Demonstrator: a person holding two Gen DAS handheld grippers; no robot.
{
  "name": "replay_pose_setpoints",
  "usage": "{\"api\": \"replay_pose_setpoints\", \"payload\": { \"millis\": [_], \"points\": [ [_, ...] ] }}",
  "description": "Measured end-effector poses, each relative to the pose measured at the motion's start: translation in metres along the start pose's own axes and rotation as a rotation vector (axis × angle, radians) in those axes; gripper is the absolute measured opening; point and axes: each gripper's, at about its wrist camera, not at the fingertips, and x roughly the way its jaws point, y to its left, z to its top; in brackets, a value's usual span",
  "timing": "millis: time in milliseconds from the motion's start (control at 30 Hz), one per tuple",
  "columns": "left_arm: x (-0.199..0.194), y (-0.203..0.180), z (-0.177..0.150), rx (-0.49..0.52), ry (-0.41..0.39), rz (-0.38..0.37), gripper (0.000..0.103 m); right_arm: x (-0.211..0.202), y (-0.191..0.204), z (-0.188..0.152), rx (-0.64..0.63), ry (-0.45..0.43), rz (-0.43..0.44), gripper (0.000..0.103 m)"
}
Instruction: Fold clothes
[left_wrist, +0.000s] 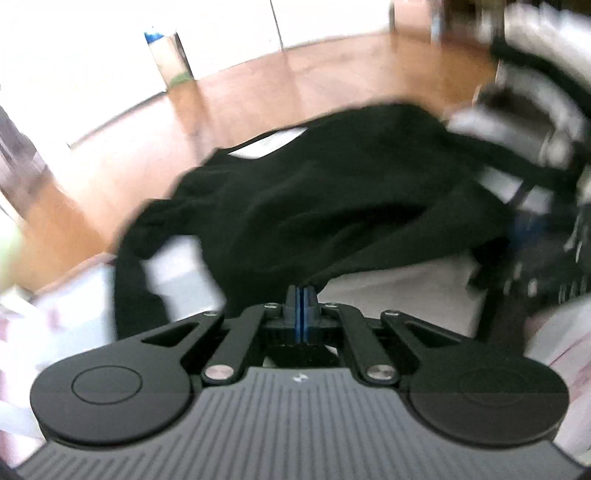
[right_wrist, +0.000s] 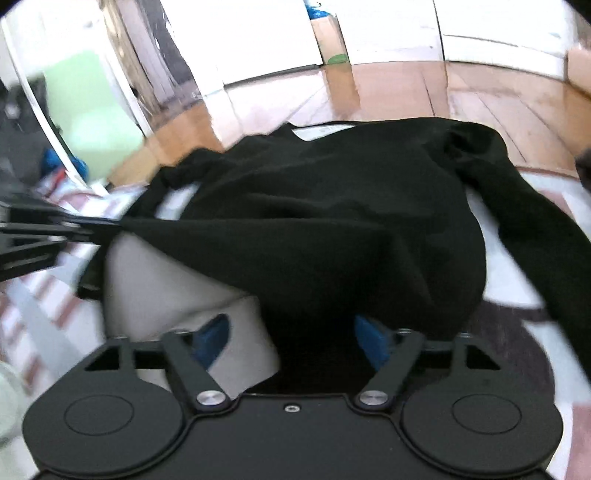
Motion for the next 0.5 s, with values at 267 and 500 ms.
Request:
{"api": "replay_pose_setpoints", "payload": {
  "millis": [267, 500],
  "points": [
    [-0.037, 0.004, 0.003, 0.027, -0.125, 0.168, 0.001, -0.029, -0.042, 0.005, 0.301, -0.124, 0.053, 0.014],
    [-0.074, -0.005, 0.006, 0.002, -0.165, 0.180, 0.000, -0.122, -0.027, -0.015, 0.250, -0.009, -0.019, 0.007]
  ]
}}
